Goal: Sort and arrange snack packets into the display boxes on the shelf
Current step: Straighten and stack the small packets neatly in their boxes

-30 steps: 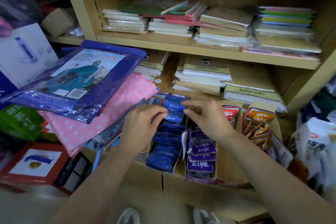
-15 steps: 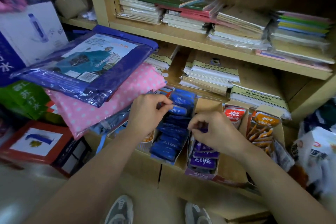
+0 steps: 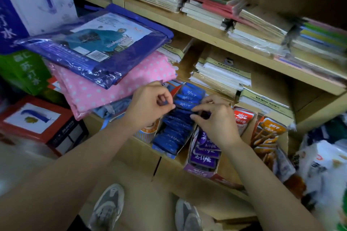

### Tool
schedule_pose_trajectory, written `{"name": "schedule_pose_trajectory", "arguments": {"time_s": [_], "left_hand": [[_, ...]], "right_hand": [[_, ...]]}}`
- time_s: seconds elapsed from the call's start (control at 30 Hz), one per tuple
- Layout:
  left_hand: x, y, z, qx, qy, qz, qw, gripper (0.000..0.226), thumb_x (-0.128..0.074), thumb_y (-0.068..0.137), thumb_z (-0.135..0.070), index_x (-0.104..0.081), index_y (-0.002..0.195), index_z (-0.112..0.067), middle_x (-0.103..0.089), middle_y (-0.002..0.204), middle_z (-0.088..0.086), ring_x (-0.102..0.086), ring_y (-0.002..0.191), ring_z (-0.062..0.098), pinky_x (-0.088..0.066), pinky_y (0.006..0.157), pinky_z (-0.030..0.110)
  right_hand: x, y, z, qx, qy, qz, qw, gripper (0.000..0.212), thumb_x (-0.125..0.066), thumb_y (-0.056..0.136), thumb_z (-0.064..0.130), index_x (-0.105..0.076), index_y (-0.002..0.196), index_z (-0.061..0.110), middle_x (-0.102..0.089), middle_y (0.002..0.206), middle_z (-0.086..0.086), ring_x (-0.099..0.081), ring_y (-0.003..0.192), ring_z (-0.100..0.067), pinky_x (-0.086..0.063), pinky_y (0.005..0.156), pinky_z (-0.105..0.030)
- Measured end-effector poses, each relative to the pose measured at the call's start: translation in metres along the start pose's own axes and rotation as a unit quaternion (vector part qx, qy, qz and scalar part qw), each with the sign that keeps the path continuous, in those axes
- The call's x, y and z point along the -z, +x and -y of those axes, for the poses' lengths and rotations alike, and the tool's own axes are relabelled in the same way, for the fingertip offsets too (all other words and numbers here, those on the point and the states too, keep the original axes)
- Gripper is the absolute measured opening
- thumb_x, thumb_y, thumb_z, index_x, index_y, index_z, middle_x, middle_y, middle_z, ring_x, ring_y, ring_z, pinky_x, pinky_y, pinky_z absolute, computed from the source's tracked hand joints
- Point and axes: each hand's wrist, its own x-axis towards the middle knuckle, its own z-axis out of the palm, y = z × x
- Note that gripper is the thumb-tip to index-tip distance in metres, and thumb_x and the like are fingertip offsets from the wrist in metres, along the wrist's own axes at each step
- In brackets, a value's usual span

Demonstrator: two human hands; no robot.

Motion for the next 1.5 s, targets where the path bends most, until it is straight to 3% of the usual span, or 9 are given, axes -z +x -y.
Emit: {"name": "schedule_pose_trajectory", "arguments": {"time_s": [0.23,0.47,0.8,1.03,1.17,1.23,1.3,1.4,1.5], "left_hand": [[-0.006,-0.012,0.001,-0.068,0.192,0.068,0.977,0.017,-0.078,0.085,-0.038,-0.080,0.102,-0.035,-0.075,0.100,-0.018,-0.068,0.094,0.009,-0.050,0.065,0.028],[-0.012,-0.009,0.001,-0.063,0.229,0.041,0.971,0.012,-0.080,0.083,-0.038,-0.080,0.096,-0.039,-0.076,0.086,-0.015,-0.069,0.086,0.014,-0.034,0.062,0.024],[0.001,-0.005,-0.001,-0.089,0.085,0.015,0.992,0.006,-0.071,0.093,-0.029,-0.077,0.094,-0.026,-0.070,0.090,-0.016,-0.061,0.074,0.000,-0.052,0.063,0.027],[0.003,-0.006,-0.001,-0.066,0.034,0.010,0.997,0.009,-0.074,0.090,-0.028,-0.077,0.093,-0.019,-0.071,0.086,-0.011,-0.066,0.076,0.005,-0.056,0.069,0.034],[0.001,-0.007,0.000,-0.088,0.059,-0.022,0.994,0.010,-0.076,0.089,-0.024,-0.077,0.093,-0.016,-0.066,0.099,-0.007,-0.061,0.077,0.005,-0.054,0.068,0.027],[-0.001,-0.008,0.001,-0.085,0.057,-0.033,0.994,0.010,-0.076,0.089,-0.023,-0.078,0.094,-0.015,-0.068,0.109,-0.006,-0.064,0.078,0.006,-0.055,0.070,0.027],[-0.002,-0.009,0.004,-0.076,0.056,-0.022,0.995,0.011,-0.073,0.089,-0.024,-0.079,0.095,-0.017,-0.072,0.112,-0.007,-0.068,0.082,0.009,-0.058,0.072,0.035],[-0.003,-0.010,0.005,-0.065,0.058,-0.003,0.996,0.004,-0.073,0.089,-0.020,-0.076,0.092,-0.018,-0.073,0.098,-0.008,-0.068,0.081,0.011,-0.057,0.072,0.039],[-0.001,-0.009,0.005,-0.047,0.047,0.009,0.998,0.003,-0.074,0.089,-0.019,-0.073,0.089,-0.022,-0.069,0.083,-0.013,-0.065,0.074,0.006,-0.056,0.070,0.038]], "right_hand": [[0.001,0.009,0.002,-0.055,-0.044,0.050,0.996,0.034,-0.081,0.083,0.021,-0.074,0.117,0.024,-0.071,0.086,0.009,-0.063,0.079,-0.007,-0.051,0.075,-0.023],[-0.002,0.010,0.004,-0.037,-0.052,0.007,0.998,0.006,-0.077,0.087,0.019,-0.080,0.093,0.019,-0.075,0.090,0.005,-0.064,0.080,-0.008,-0.055,0.078,-0.028],[-0.002,0.009,0.002,-0.025,0.027,-0.075,0.996,0.007,-0.074,0.090,0.017,-0.079,0.095,0.017,-0.074,0.091,0.007,-0.066,0.079,-0.004,-0.059,0.077,-0.032],[-0.002,0.002,0.009,0.027,0.104,-0.023,0.994,0.044,-0.075,0.088,0.026,-0.064,0.129,0.021,-0.069,0.106,0.008,-0.065,0.094,-0.002,-0.058,0.083,-0.024],[-0.001,0.005,0.012,0.089,-0.022,0.024,0.995,0.073,-0.067,0.090,0.040,-0.036,0.154,0.023,-0.044,0.144,0.002,-0.041,0.130,-0.016,-0.039,0.107,-0.029],[0.000,0.007,0.016,0.107,-0.104,0.107,0.983,0.072,-0.048,0.099,0.048,-0.015,0.160,0.028,-0.008,0.166,0.011,-0.005,0.151,-0.021,-0.011,0.119,-0.038],[0.000,0.007,0.014,0.077,-0.147,0.198,0.966,0.068,-0.029,0.103,0.055,0.002,0.159,0.034,0.021,0.163,0.022,0.026,0.150,-0.013,0.011,0.119,-0.040],[0.003,0.007,0.006,0.030,-0.202,0.242,0.949,0.065,-0.017,0.102,0.058,0.004,0.159,0.033,0.022,0.161,0.022,0.028,0.149,-0.014,0.011,0.123,-0.049],[0.004,0.005,0.007,0.029,-0.169,0.215,0.961,0.065,-0.026,0.104,0.054,0.000,0.159,0.034,0.017,0.163,0.020,0.018,0.152,-0.015,0.005,0.122,-0.047]]}}
